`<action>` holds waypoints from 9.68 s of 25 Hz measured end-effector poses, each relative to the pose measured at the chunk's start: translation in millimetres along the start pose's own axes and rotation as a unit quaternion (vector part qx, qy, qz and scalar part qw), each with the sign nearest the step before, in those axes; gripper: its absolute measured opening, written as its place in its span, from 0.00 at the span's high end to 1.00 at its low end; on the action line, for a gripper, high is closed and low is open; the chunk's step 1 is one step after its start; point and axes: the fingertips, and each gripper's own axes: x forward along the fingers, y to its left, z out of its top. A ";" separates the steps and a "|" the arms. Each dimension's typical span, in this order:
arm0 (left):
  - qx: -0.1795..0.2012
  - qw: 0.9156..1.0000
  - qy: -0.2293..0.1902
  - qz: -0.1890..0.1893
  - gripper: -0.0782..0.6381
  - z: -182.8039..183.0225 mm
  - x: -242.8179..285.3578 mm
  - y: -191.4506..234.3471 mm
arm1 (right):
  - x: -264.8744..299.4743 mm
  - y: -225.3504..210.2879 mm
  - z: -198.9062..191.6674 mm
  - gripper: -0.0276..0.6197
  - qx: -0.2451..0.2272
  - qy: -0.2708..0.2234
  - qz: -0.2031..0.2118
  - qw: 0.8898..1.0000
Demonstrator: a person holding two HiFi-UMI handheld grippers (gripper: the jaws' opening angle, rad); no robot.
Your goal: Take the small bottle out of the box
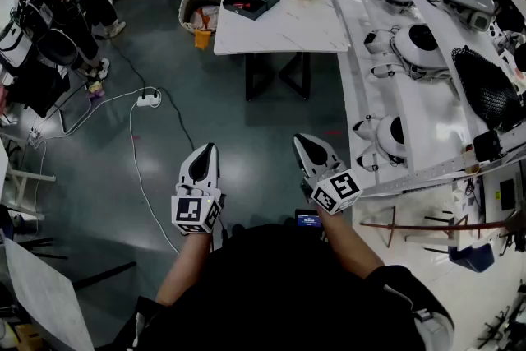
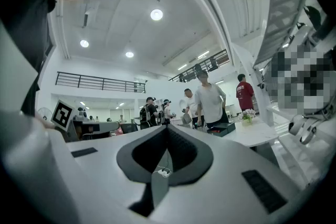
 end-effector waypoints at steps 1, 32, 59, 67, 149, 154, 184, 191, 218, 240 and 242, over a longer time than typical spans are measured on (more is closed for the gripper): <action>-0.001 1.000 -0.001 -0.001 0.87 0.6 2.7 -2.6 | -3.2 -3.7 3.0 0.91 -0.001 -0.001 0.000 1.000; -0.046 0.997 0.045 -0.032 0.87 -68.8 151.8 -39.3 | 24.3 -143.0 -20.1 0.90 0.050 0.032 0.121 0.991; -0.112 0.992 -0.016 -0.061 0.87 -15.1 485.2 188.8 | 363.2 -324.6 27.8 0.90 0.019 0.019 0.119 0.992; -0.066 0.998 -0.007 -0.004 0.87 -3.1 598.4 256.4 | 470.9 -415.8 48.6 0.90 -0.025 0.028 0.123 0.992; 0.011 0.997 0.000 -0.075 0.87 45.0 613.2 341.9 | 571.4 -386.6 143.1 0.59 -0.090 -0.063 0.035 0.993; 0.021 0.995 -0.024 -0.093 0.87 68.7 573.7 310.3 | 489.3 -383.9 151.8 0.59 -0.078 -0.107 -0.014 0.991; -0.060 0.986 0.010 -0.154 0.87 -8.8 262.2 273.4 | 310.9 -122.4 8.1 0.59 -0.032 -0.009 -0.076 0.997; -0.076 0.988 0.018 -0.132 0.87 -28.2 231.3 259.2 | 282.8 -94.2 -10.3 0.59 -0.011 0.020 -0.065 0.998; -0.027 0.988 0.068 -0.135 0.87 -43.8 205.9 20.9 | 97.5 -160.8 -18.1 0.59 0.004 0.011 -0.007 1.000; -0.047 0.987 0.013 -0.152 0.87 -16.4 201.4 91.0 | 144.4 -130.5 5.4 0.59 -0.008 0.006 -0.042 0.999; -0.049 0.986 0.012 -0.158 0.87 -15.0 200.4 92.6 | 148.0 -127.1 11.3 0.59 -0.012 0.003 -0.043 0.999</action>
